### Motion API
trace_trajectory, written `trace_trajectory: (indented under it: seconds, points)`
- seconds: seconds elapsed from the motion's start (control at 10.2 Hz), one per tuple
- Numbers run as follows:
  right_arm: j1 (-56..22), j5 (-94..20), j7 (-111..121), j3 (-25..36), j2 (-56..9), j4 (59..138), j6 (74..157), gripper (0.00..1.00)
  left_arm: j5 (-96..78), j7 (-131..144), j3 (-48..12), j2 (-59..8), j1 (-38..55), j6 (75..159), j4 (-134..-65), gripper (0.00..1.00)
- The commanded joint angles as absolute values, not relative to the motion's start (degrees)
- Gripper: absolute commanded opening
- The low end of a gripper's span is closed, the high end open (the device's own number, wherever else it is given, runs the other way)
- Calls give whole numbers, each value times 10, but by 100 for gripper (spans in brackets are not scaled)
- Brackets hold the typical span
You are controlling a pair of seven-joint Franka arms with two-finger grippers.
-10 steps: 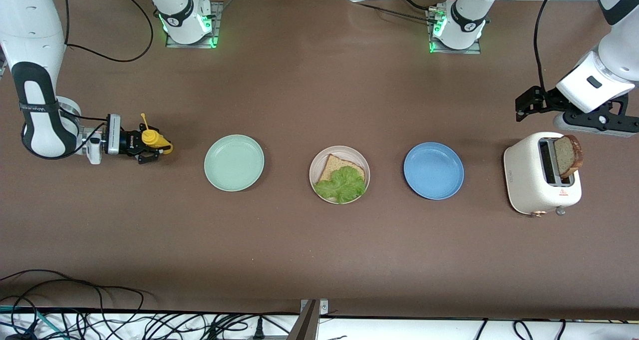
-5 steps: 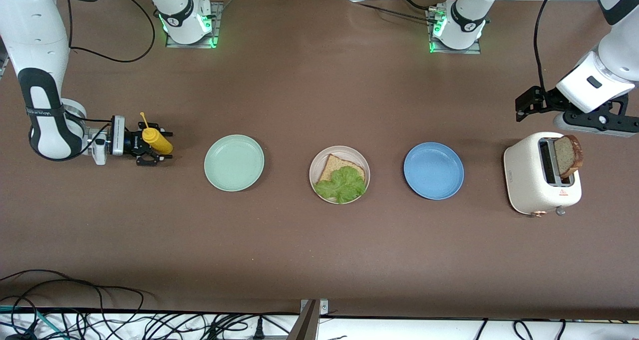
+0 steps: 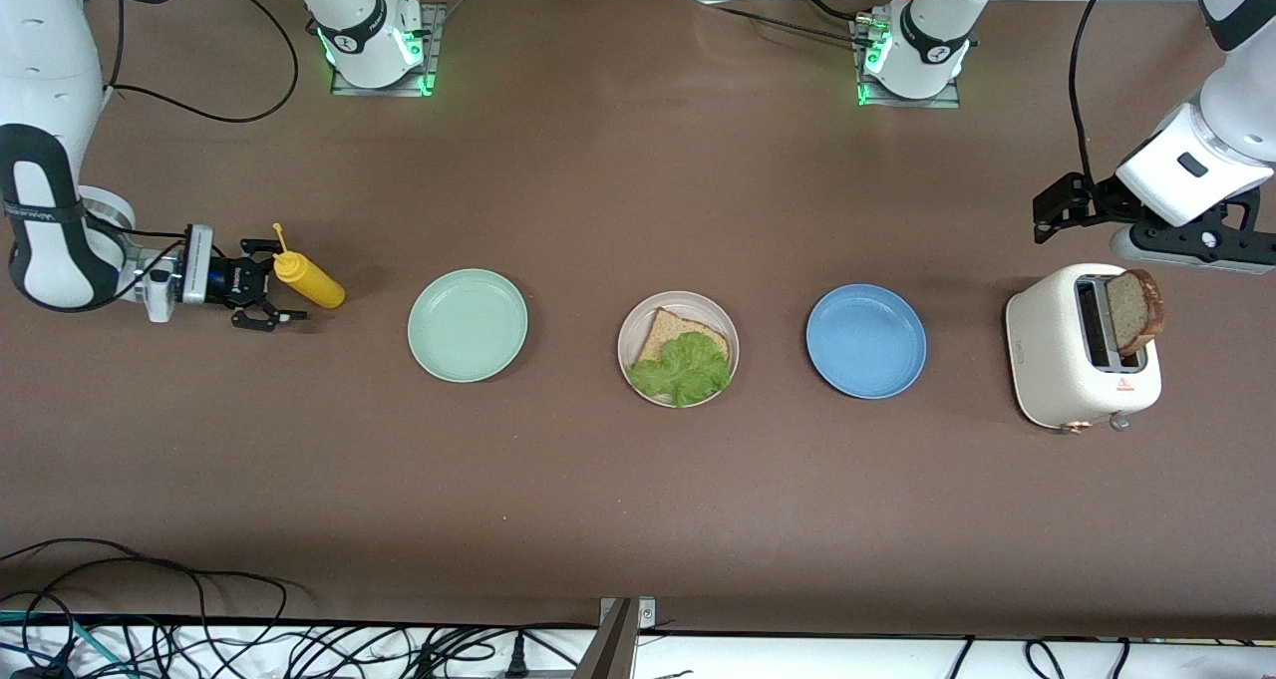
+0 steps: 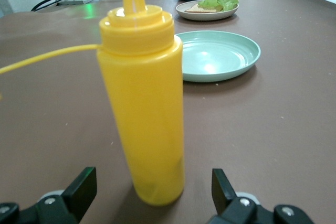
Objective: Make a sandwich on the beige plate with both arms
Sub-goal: 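Set the bottle down and open the right gripper, then withdraw the right gripper while the left gripper grasps the toaster bread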
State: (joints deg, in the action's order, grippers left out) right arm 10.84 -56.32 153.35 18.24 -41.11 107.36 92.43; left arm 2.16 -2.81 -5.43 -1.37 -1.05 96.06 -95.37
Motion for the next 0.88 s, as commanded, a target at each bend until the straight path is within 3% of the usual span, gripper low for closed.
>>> trace_trajectory:
  seconds: [0.0, 0.59, 0.79]
  points:
    - [136, -514, 1510, 178, -412, 1019, 898, 97, 13, -33, -55, -18, -14, 950, -940, 100]
    - [123, -384, 1085, 172, -396, 753, 785, 97, 37, -69, -54, -97, -135, 957, -941, 100]
    - [95, -348, 956, 176, -396, 671, 765, 97, 75, -87, -55, -128, -150, 995, -944, 100]
